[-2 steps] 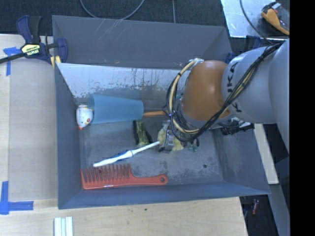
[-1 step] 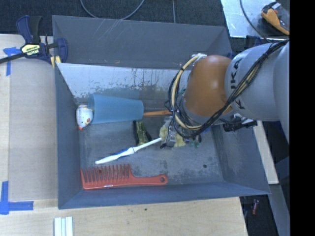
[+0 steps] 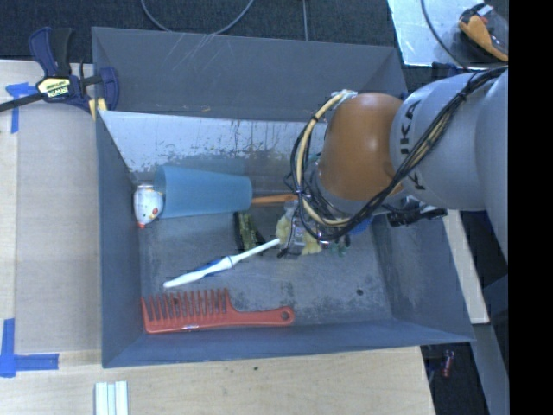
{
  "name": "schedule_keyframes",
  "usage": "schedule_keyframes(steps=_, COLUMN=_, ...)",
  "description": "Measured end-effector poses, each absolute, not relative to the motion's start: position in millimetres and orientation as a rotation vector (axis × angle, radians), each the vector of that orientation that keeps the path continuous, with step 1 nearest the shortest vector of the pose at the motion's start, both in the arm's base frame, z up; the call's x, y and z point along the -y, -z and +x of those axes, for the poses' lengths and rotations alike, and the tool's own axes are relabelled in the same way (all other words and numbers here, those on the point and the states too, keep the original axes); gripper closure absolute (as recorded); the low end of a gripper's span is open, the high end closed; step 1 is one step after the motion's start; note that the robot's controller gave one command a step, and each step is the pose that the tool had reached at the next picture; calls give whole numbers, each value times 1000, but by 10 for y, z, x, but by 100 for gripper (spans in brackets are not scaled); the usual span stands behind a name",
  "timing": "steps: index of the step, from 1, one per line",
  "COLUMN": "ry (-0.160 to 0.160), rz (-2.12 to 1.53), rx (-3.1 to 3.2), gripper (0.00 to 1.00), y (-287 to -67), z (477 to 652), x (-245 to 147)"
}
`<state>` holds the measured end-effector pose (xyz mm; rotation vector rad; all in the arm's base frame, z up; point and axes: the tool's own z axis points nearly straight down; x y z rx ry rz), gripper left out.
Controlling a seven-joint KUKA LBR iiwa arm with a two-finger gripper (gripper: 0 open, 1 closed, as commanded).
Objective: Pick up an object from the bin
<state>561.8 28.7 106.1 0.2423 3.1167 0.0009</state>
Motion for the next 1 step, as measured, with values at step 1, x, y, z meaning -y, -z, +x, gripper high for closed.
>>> schedule_keyframes(steps=1, ry=0, rz=268, rx=-3120, gripper=100, y=-2061, z=5626, x=-346)
